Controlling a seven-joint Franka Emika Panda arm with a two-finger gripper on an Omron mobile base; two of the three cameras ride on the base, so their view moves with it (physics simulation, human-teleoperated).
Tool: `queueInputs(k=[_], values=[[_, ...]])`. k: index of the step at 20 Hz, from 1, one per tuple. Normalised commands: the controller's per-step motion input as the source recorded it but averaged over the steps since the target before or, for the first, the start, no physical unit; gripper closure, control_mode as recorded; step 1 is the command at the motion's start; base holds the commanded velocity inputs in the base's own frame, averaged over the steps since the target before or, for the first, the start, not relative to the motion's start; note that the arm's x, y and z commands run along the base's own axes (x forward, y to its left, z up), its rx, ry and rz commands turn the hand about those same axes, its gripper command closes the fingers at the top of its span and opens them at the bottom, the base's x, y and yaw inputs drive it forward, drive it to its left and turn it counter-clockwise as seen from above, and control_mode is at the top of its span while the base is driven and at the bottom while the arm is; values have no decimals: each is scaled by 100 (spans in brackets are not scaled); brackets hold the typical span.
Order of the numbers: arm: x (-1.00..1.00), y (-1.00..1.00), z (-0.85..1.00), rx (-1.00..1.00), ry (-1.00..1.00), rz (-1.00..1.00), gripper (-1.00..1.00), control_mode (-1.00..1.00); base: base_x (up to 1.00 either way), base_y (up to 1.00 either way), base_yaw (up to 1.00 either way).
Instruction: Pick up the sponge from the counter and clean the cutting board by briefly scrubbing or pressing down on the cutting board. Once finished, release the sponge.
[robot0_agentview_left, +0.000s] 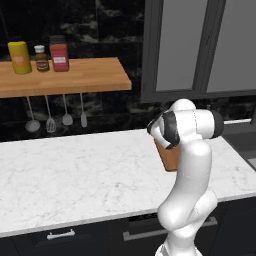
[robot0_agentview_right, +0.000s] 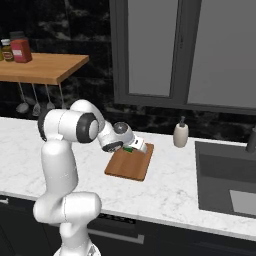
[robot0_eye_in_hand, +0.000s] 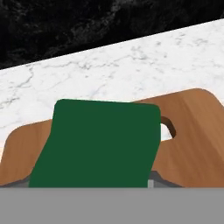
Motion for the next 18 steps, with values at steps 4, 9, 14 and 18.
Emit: queueInputs(k=[4, 9, 14, 18], values=[[16, -62, -74, 1, -8, 0, 100, -100, 0, 0, 0], [0, -79, -59, 1, -1, 0, 100, -100, 0, 0, 0], [-5, -56, -27, 0, -7, 0, 100, -100, 0, 0, 0], [-27, -51, -36, 0, 0, 0, 100, -100, 0, 0, 0]])
